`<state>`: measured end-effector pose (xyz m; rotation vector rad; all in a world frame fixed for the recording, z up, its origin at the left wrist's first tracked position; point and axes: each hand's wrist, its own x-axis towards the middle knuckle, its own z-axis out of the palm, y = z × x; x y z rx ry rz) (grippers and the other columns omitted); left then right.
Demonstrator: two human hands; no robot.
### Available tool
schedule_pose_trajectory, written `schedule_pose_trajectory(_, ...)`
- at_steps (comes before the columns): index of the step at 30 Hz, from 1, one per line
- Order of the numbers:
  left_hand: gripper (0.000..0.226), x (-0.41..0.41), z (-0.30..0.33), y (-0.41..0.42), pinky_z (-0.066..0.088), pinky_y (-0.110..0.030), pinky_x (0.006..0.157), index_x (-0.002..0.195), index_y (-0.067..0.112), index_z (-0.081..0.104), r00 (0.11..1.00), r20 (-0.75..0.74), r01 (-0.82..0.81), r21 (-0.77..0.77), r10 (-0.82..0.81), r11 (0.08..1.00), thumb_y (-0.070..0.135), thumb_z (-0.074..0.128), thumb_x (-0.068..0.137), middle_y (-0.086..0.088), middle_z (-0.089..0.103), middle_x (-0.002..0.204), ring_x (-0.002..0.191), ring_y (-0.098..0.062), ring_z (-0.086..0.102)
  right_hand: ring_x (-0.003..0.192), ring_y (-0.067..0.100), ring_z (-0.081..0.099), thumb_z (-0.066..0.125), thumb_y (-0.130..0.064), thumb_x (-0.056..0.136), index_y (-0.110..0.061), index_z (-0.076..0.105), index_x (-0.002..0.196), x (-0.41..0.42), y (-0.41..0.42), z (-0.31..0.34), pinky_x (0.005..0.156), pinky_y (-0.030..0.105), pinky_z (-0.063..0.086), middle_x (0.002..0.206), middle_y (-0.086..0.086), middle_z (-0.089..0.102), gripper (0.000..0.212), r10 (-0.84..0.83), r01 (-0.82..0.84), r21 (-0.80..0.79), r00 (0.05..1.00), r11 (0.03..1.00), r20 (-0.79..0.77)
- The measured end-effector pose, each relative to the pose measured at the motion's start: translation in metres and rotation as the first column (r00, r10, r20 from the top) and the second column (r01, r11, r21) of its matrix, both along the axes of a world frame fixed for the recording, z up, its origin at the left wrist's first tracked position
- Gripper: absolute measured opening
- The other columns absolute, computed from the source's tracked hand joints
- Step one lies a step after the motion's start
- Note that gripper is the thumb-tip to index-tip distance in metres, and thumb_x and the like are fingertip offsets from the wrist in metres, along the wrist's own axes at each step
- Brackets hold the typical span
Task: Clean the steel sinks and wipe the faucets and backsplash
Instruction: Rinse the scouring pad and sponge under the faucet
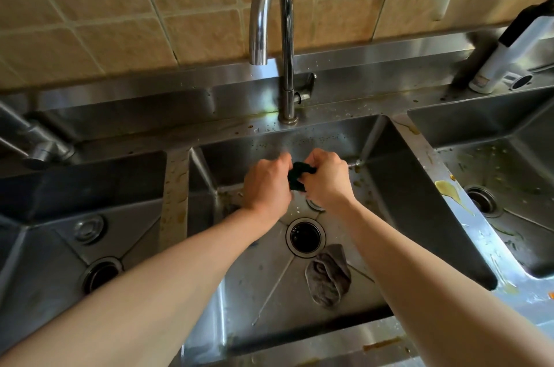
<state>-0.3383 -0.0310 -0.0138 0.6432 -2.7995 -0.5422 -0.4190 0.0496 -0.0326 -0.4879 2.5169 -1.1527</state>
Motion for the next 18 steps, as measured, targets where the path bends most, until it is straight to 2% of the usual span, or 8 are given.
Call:
schedule_pose_trajectory(2,0.02,0.0,-0.002,0.002,0.04,-0.035,0.063,0.104,0.005,0.06,0.999,-0.026,0.026,-0.007,-0.026,1.0,0.002,0.061,0.083,-0.017,0.069,0.09,0.085,-0.037,0.064,0.077,0.028,0.063,0.059,0.0,0.08,-0.011,0.058,0.078,0.0,-0.001,-0.004,0.057,0.03,0.049,0.083,0.012,0.066,0.011,-0.014,0.014,0.02,1.0,1.0,0.009)
schedule_pose_trajectory(5,0.021,0.0,-0.004,0.003,0.046,-0.037,0.067,0.104,0.003,0.06,0.998,-0.037,0.057,-0.011,-0.057,0.998,0.005,0.063,0.083,-0.019,0.069,0.091,0.085,-0.036,0.065,0.076,0.028,0.064,0.059,0.0,0.077,-0.013,0.056,0.073,-0.003,-0.002,-0.01,0.055,0.026,0.045,0.08,0.013,0.067,0.015,-0.027,0.027,0.017,0.999,0.999,0.026)
schedule_pose_trajectory(9,0.022,-0.004,-0.008,0.005,0.04,-0.033,0.065,0.109,0.006,0.058,0.999,0.028,0.039,-0.016,-0.039,0.999,0.008,0.06,0.087,-0.016,0.069,0.097,0.089,-0.034,0.064,0.074,0.029,0.065,0.06,0.0,0.077,-0.011,0.056,0.072,-0.004,-0.002,-0.018,0.057,0.034,0.054,0.079,0.013,0.067,0.013,-0.05,0.05,-0.003,0.998,0.999,0.031)
schedule_pose_trajectory(12,0.017,-0.012,-0.013,-0.004,0.043,-0.03,0.064,0.101,0.015,0.059,0.989,0.132,-0.087,0.123,0.07,0.989,0.007,0.059,0.086,-0.01,0.067,0.097,0.089,-0.03,0.062,0.079,0.029,0.067,0.065,-0.005,0.083,-0.015,0.056,0.082,-0.007,0.003,-0.021,0.069,0.041,0.058,0.086,0.01,0.067,0.013,0.003,-0.003,-0.006,0.995,1.0,0.098)
schedule_pose_trajectory(13,0.015,-0.014,-0.016,-0.009,0.048,-0.029,0.068,0.098,0.018,0.06,0.981,0.164,-0.14,0.23,0.104,0.963,0.008,0.061,0.086,-0.008,0.067,0.097,0.09,-0.027,0.063,0.078,0.027,0.068,0.065,-0.007,0.085,-0.017,0.055,0.087,-0.008,0.005,-0.021,0.07,0.041,0.059,0.088,0.008,0.066,0.013,0.039,-0.038,-0.012,0.989,0.999,0.14)
schedule_pose_trajectory(15,0.014,-0.014,-0.016,-0.02,0.057,-0.034,0.074,0.094,0.021,0.061,0.963,0.212,-0.249,0.48,0.164,0.841,0.008,0.061,0.088,-0.005,0.066,0.097,0.087,-0.023,0.065,0.077,0.024,0.069,0.064,-0.008,0.087,-0.021,0.054,0.097,-0.01,0.009,-0.017,0.073,0.041,0.059,0.092,0.005,0.064,0.019,0.134,-0.129,-0.038,0.971,0.991,0.199)
schedule_pose_trajectory(18,0.016,-0.01,-0.01,-0.03,0.059,-0.042,0.073,0.097,0.019,0.06,0.933,0.286,-0.358,0.701,0.217,0.617,0.004,0.057,0.092,-0.006,0.063,0.094,0.075,-0.021,0.066,0.094,0.021,0.065,0.068,-0.006,0.08,-0.018,0.057,0.118,-0.01,0.01,-0.01,0.08,0.031,0.053,0.107,0.005,0.065,0.042,0.294,-0.301,0.039,0.948,0.953,0.118)
